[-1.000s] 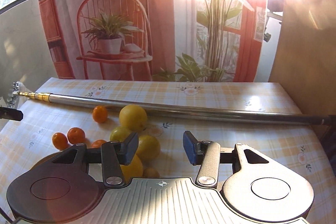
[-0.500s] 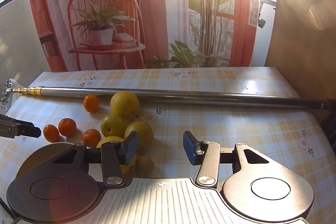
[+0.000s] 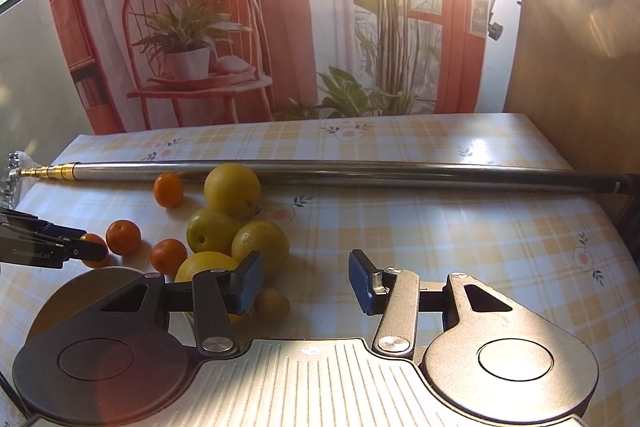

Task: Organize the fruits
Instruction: 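Close the left gripper on a tangerine while the right gripper grasps a brown kiwi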

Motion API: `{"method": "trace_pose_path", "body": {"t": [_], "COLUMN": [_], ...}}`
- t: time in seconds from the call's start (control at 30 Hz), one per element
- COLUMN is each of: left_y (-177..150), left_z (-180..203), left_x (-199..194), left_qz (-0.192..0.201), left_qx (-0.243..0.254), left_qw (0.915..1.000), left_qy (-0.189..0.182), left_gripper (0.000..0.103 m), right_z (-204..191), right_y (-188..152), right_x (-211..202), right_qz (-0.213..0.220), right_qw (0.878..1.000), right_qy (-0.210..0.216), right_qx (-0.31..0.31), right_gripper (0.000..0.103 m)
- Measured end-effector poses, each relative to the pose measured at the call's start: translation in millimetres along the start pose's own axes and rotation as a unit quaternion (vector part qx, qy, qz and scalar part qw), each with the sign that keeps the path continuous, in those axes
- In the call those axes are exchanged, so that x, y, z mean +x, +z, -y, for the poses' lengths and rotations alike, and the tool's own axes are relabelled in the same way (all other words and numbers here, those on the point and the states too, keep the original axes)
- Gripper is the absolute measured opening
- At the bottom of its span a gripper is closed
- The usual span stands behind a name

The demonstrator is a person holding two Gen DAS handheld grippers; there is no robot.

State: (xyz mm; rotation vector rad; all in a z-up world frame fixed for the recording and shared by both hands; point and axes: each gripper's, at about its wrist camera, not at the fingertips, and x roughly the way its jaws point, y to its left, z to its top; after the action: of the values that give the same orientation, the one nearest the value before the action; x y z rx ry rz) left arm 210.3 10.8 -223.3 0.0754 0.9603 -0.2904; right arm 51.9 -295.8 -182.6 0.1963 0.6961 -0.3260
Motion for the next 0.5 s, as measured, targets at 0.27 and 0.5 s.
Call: {"method": "trace_pose_path", "body": {"t": [0.27,0.5], "left_y": [-2.0,-2.2], "left_z": [-1.9,1.5], "left_x": [10.5,5.1], "left_qz": [-0.013,0.001], "left_qx": [0.006,0.012], "left_qw": [0.9999,0.9998], "left_qy": [0.009,0.013], "left_gripper": [0.041,0.038], "right_z": [2.6,3.6], "right_y": [-1.6,-3.0], "right_x": [4.3,8.8], "right_qz": [-0.007,-0.012], "right_qw": [1.0,1.0], "right_qy": [0.0,0.0], "right_qx": [0.006,0.009], "right_gripper": [0.044,0.044]}}
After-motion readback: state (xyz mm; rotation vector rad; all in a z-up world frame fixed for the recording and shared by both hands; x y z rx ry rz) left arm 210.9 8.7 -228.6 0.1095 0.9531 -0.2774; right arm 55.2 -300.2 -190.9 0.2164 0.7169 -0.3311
